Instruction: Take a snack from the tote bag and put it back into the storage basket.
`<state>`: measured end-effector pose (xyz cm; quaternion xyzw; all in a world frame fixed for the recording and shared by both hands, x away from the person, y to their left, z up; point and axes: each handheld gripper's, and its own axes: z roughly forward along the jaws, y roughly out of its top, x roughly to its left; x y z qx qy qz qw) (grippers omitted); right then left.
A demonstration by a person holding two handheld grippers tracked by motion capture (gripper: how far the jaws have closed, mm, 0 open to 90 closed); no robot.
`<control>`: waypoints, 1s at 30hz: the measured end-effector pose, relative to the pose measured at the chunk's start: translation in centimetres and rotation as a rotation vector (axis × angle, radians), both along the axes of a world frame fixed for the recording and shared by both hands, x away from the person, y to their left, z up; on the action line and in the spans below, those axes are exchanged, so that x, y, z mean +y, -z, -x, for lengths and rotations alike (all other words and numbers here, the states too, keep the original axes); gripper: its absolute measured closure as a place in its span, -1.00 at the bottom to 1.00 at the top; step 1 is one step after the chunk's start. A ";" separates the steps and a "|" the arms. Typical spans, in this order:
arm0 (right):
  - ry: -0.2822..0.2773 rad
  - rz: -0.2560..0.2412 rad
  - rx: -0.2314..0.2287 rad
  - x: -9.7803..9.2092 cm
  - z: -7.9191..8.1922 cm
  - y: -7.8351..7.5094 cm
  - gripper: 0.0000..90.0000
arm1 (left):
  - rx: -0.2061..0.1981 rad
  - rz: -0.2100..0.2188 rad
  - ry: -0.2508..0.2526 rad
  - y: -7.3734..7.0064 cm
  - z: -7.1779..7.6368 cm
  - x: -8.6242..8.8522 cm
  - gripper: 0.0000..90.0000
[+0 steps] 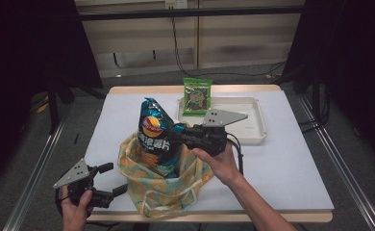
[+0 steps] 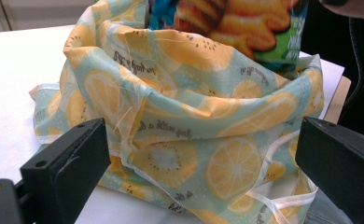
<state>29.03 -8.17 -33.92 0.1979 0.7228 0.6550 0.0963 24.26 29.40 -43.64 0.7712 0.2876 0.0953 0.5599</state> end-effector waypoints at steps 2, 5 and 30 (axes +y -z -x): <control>0.005 0.001 -0.014 0.0 0.0 -0.4 0.92 | 0.004 0.001 0.000 0.0 0.0 0.0 -0.94; 0.002 -0.006 -0.024 -0.2 0.0 -0.9 0.92 | 0.005 0.003 0.001 0.0 0.0 0.0 -0.94; 0.004 -0.031 -0.049 -4.2 1.9 -2.8 0.92 | 0.004 0.003 -0.005 0.0 0.0 0.0 -0.94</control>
